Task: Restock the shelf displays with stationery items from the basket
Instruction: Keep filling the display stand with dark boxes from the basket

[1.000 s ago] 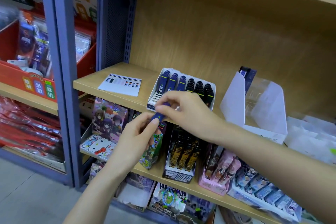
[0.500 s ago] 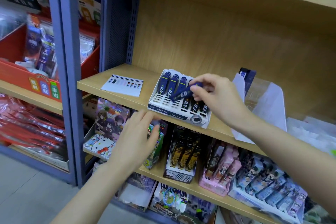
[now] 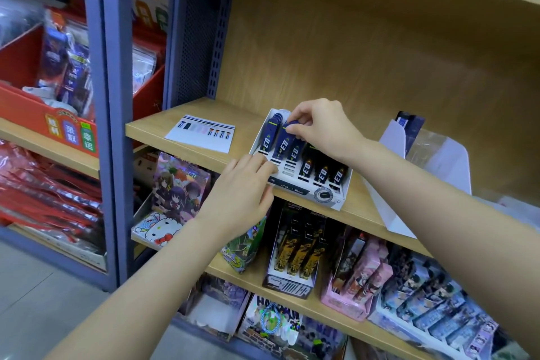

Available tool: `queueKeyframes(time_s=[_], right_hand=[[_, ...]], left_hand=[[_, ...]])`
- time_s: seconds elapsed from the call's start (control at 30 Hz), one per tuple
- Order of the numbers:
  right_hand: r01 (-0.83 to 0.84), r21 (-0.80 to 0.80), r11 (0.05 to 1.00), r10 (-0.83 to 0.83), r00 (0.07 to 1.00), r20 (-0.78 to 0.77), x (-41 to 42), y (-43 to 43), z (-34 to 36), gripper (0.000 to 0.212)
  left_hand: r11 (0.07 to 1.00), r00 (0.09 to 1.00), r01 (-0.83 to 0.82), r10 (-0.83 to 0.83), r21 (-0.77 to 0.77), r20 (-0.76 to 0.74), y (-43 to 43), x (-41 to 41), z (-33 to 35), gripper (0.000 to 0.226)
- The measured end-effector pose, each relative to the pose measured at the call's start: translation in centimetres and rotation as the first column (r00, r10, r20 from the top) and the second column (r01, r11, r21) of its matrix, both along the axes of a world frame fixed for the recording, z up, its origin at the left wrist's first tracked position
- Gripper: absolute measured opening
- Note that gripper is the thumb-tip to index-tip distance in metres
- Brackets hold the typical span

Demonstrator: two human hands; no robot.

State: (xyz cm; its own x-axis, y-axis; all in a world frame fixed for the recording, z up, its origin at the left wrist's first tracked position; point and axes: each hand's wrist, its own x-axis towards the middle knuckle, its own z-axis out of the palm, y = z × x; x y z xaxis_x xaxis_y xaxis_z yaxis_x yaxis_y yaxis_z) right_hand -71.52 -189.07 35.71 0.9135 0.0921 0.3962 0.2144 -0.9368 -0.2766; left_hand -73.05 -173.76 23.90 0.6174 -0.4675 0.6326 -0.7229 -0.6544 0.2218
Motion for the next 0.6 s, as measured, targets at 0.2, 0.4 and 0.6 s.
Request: queueKeyframes(time_s=[0.2, 0.4, 0.6], right_hand=[[-0.024, -0.144, 0.989, 0.019, 0.999, -0.033, 0.5, 0.3, 0.1, 0.015], [0.013, -0.205, 0.979, -0.018, 0.999, -0.026, 1.3, 0.7, -0.1, 0.021], [0.025, -0.058, 0.998, -0.024, 1.0, 0.019, 1.5, 0.4, -0.5, 0.012]], left_hand=[[1.0, 1.0, 0.011, -0.012, -0.009, -0.015, 0.1, -0.1, 0.0, 0.026], [1.0, 1.0, 0.002, -0.002, -0.001, -0.017, 0.0, 0.0, 0.1, 0.027], [1.0, 0.999, 0.004, -0.003, 0.014, -0.035, 0.2, -0.3, 0.4, 0.029]])
